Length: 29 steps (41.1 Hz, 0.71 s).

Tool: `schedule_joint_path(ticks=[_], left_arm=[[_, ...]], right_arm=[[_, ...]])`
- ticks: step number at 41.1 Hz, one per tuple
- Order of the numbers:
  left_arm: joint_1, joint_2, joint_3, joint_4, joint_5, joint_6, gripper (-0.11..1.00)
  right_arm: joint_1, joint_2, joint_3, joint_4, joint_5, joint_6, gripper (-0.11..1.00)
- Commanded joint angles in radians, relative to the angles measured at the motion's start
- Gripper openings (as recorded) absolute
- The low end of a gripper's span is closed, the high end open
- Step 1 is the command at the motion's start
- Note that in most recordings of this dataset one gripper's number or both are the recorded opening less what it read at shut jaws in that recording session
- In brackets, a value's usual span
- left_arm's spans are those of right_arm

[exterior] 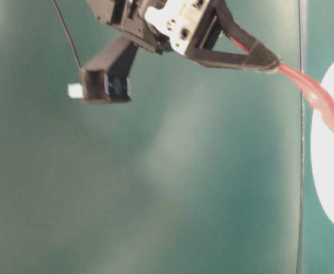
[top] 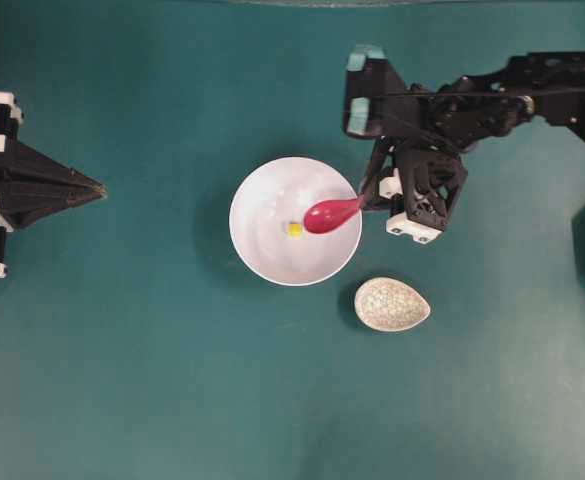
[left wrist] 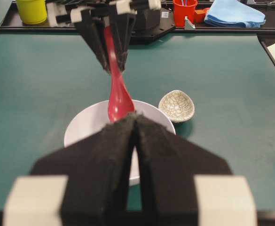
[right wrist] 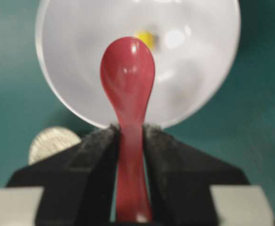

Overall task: Scoop the yellow hexagonal prism block from the bowl with a spoon using the right arm.
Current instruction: 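Lower the spoon bowl into the white bowl beside the yellow block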

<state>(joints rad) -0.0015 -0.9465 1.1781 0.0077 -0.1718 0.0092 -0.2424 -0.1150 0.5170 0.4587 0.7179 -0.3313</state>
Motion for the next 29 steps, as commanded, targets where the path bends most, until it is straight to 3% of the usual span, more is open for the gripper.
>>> schedule_joint_path(ticks=[1, 6, 29], left_arm=[[0.0, 0.005, -0.031, 0.002, -0.012, 0.002, 0.02], [0.0, 0.005, -0.031, 0.002, -0.011, 0.003, 0.02], [0.0, 0.006, -0.032, 0.002, -0.02, 0.005, 0.02]], right_arm=[[-0.003, -0.003, -0.041, -0.055, 0.037, 0.038, 0.25], [0.005, 0.011, -0.054, -0.104, 0.057, 0.078, 0.25], [0.041, 0.109, -0.1, -0.106, 0.051, 0.089, 0.25]])
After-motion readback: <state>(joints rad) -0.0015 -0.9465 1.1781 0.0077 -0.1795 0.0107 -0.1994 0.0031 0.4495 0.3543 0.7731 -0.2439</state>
